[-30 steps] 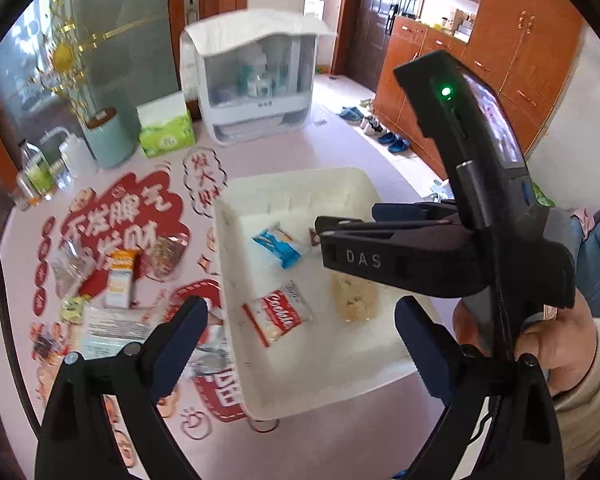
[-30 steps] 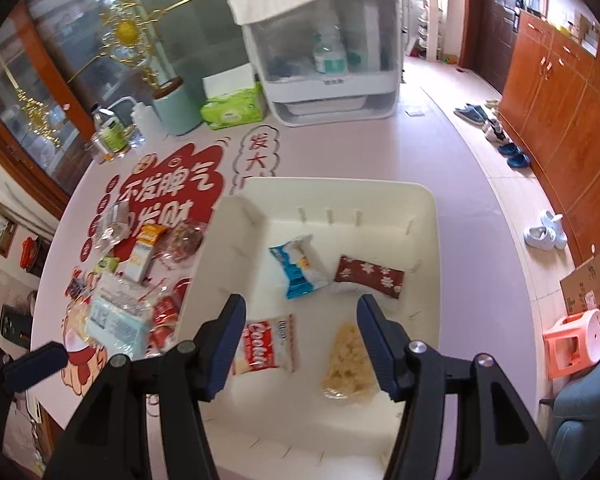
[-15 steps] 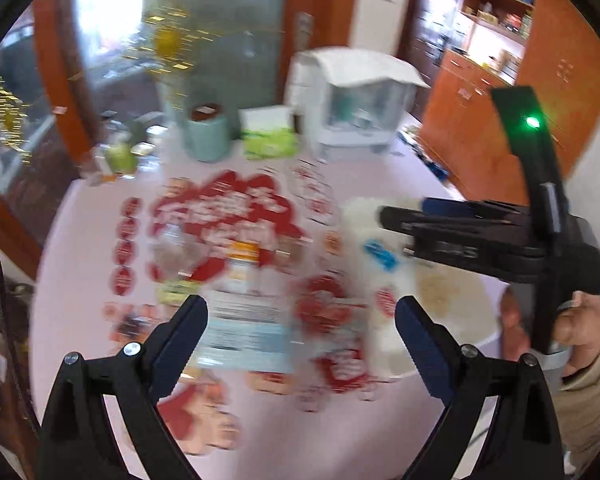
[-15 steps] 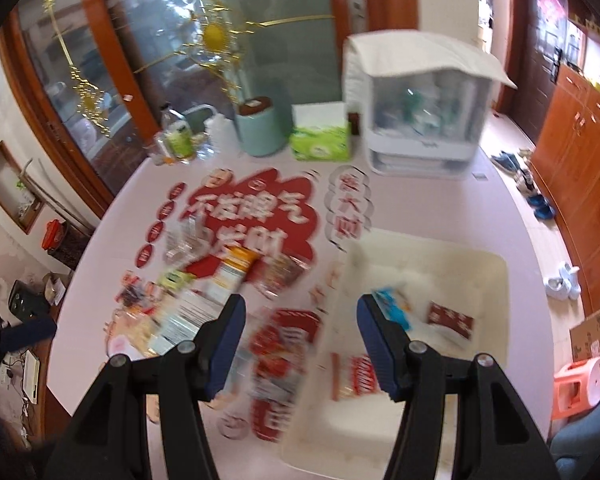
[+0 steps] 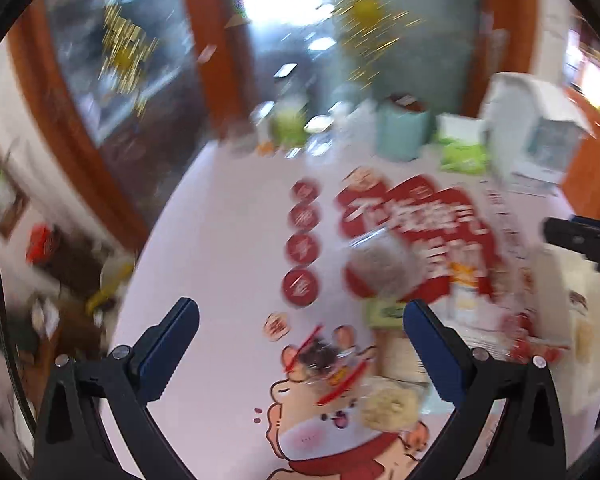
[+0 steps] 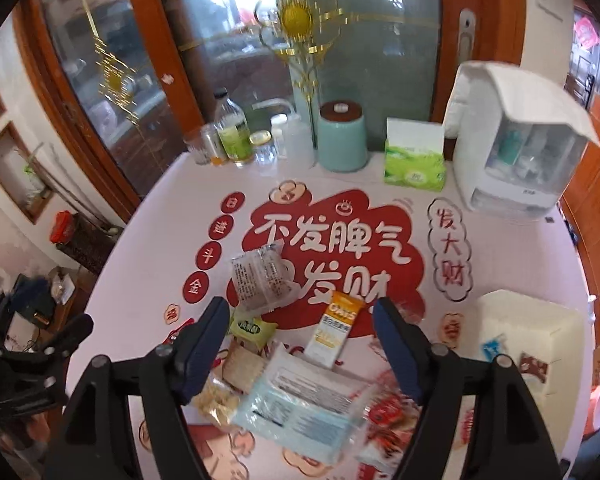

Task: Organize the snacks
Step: 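Grasp the dark chocolate pack with the left tool while the right tool grasps the clear printed bag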

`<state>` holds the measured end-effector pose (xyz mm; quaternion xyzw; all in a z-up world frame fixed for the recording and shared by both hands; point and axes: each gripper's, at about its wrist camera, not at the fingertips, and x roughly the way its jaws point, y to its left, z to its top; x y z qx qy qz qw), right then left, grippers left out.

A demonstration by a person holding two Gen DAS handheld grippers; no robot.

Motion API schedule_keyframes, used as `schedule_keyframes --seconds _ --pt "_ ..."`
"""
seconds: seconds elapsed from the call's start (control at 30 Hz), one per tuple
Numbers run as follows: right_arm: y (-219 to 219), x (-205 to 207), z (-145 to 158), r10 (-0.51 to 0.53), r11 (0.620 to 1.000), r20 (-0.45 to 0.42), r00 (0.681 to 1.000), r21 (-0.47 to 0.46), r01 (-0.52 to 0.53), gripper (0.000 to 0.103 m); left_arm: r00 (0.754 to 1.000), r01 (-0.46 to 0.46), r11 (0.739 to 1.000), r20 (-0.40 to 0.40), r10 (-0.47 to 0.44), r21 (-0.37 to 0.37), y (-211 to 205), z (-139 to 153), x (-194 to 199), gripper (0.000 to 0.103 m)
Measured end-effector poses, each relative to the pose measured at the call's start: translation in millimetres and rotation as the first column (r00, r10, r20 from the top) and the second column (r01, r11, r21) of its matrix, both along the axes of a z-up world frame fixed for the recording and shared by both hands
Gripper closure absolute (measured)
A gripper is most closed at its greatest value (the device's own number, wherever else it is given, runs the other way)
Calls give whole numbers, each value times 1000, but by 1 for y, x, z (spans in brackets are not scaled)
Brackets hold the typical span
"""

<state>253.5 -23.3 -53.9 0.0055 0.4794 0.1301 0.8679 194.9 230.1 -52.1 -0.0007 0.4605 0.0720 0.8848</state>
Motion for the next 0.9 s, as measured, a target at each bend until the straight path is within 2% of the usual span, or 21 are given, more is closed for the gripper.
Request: schedule_keyframes --seconds 0.13,0.2,0.23,0.33,0.4,0.53,0.77,0.9 --pt "30 26 -31 49 997 -22 999 -55 -50 28 986 -153 988 -70 151 -35 28 -56 15 1" --pt "44 37 -42 86 991 -11 996 -104 -87 27 971 -221 973 -106 214 -64 33 -83 19 1" --pt "50 44 -49 109 987 -11 994 -120 -109 23 962 -251 965 -126 241 -75 35 -96 22 1" --pt "62 63 -71 160 978 -45 986 -126 -164 15 933 -337 939 -162 322 -74 32 -126 24 1" --pt "69 76 -89 191 973 -74 979 -116 -199 14 913 -380 921 -190 360 -84 31 -143 24 1" --pt "86 94 -127 233 961 -132 963 -121 -249 13 882 -441 892 -231 412 -94 24 -168 28 1" --pt "111 105 -178 294 934 -177 939 -157 -322 12 851 -481 875 -267 452 -55 13 -193 36 1" --pt "121 111 -196 293 930 -199 935 -166 -327 9 839 -487 873 -299 455 -37 12 -207 41 1"
